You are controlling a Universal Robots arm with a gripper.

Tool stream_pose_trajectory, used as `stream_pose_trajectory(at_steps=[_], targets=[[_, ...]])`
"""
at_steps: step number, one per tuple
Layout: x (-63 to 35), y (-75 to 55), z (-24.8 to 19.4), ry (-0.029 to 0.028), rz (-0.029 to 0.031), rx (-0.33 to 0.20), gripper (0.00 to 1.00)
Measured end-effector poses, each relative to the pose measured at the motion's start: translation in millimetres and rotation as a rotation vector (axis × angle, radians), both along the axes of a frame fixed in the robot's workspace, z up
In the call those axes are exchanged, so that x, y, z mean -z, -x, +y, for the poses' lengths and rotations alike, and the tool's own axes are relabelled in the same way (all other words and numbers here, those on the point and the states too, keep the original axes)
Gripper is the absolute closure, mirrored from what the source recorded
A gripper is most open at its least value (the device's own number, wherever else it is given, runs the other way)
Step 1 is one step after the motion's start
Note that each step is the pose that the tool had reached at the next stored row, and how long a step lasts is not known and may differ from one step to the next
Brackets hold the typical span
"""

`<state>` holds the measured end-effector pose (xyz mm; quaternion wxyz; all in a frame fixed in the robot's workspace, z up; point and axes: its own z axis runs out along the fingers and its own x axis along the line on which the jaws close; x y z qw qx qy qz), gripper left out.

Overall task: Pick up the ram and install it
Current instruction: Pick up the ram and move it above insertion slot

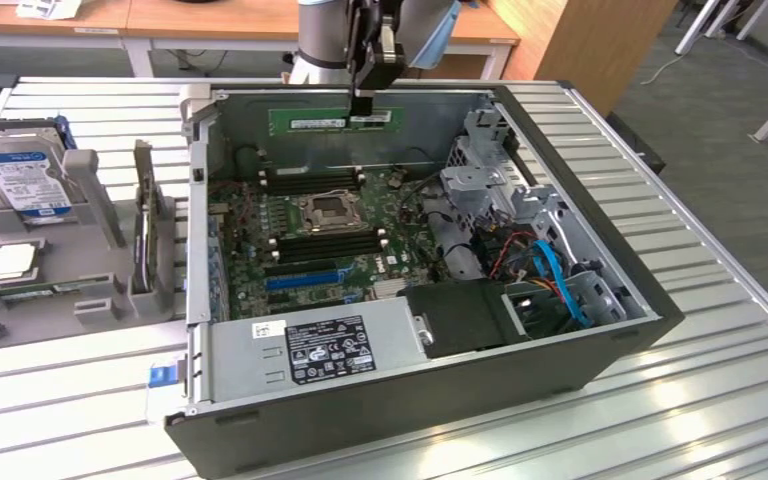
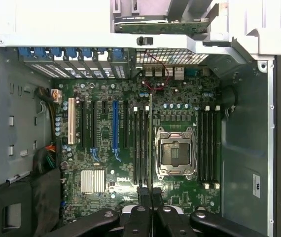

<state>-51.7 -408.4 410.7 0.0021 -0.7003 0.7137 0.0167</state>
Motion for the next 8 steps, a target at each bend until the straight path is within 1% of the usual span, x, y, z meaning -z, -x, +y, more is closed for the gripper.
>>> stream_pose_trajectory(at_steps=[4, 8], targets=[[1.0, 0.0, 0.1, -0.0001, 0.0000, 0.000, 0.89], [5.3, 0.0, 0.0, 0.0000, 0.0000, 0.000, 0.89]])
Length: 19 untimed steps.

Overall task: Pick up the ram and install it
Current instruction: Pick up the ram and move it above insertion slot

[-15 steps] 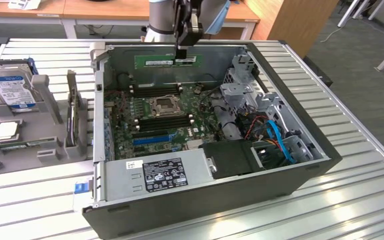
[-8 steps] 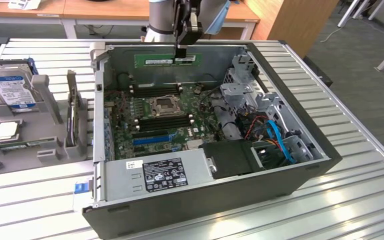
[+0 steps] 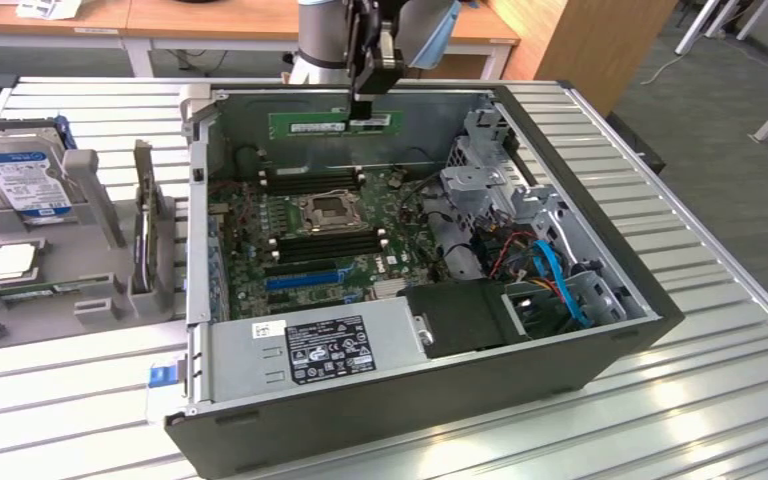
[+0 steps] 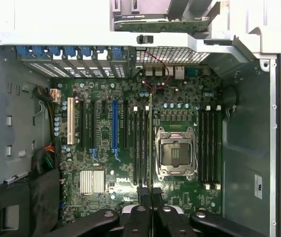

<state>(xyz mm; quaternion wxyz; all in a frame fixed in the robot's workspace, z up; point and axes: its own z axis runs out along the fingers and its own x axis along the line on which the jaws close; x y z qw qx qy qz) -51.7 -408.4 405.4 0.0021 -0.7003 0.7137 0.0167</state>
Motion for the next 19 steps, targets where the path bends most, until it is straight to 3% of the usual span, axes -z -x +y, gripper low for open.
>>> stream_pose_trajectory(at_steps=[19], targets=[[18.5, 0.0, 0.0, 0.0000, 0.0000, 0.000, 0.89]])
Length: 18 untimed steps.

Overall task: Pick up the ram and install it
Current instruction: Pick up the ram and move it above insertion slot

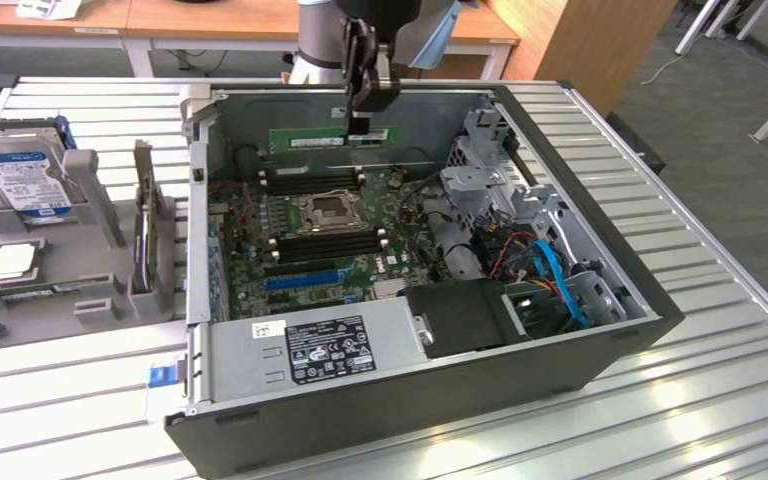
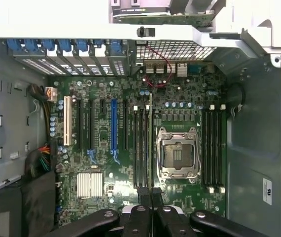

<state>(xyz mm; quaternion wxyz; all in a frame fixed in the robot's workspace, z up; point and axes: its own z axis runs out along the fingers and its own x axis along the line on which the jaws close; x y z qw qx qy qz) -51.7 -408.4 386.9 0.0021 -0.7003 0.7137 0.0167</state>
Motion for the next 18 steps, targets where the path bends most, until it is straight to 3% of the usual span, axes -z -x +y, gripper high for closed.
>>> stream_pose_trajectory(at_steps=[18], targets=[[20.0, 0.0, 0.0, 0.0000, 0.0000, 0.000, 0.89]])
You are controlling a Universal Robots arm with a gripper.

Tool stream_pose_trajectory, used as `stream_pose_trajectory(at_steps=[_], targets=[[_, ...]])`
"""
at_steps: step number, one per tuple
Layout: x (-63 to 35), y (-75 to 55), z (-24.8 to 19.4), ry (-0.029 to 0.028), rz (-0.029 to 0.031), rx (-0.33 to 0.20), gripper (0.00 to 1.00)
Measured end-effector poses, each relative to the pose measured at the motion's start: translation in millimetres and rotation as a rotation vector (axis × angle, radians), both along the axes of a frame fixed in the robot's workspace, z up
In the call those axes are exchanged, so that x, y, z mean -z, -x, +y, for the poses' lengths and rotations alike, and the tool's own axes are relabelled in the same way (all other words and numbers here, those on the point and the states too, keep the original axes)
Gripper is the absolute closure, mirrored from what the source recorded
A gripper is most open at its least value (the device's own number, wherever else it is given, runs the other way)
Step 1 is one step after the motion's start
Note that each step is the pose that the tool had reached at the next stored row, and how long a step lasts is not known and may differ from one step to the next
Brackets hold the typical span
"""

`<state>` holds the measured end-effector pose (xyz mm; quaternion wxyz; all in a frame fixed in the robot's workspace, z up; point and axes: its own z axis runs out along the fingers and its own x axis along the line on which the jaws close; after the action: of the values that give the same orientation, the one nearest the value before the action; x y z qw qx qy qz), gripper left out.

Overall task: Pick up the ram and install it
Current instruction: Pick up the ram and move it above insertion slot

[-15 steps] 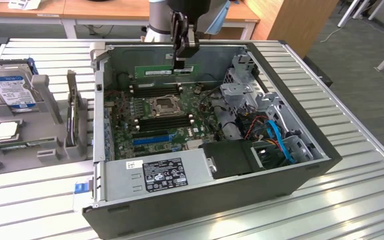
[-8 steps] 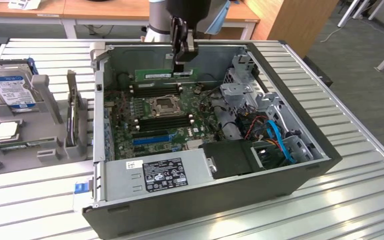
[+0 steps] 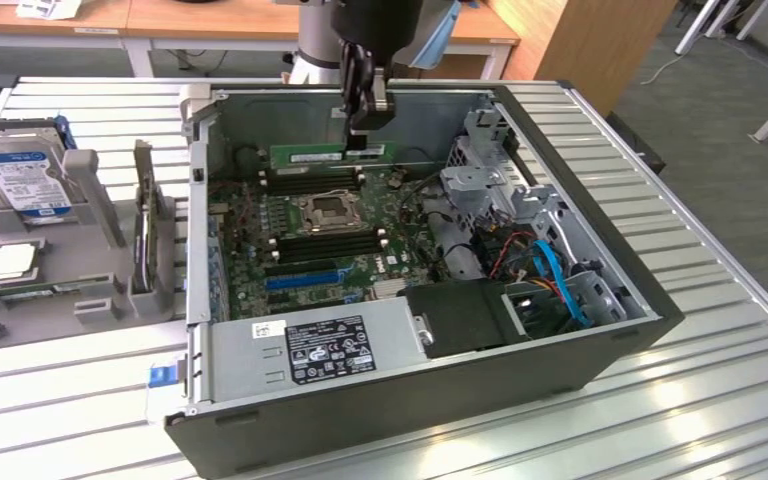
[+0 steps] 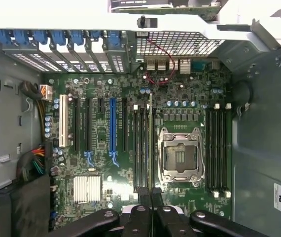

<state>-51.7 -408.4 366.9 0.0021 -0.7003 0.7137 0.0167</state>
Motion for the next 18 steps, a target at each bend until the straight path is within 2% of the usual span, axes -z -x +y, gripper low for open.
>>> stream_pose_trajectory(at_steps=[18], targets=[[14.8, 0.0, 0.0, 0.0000, 0.0000, 0.000, 0.89]])
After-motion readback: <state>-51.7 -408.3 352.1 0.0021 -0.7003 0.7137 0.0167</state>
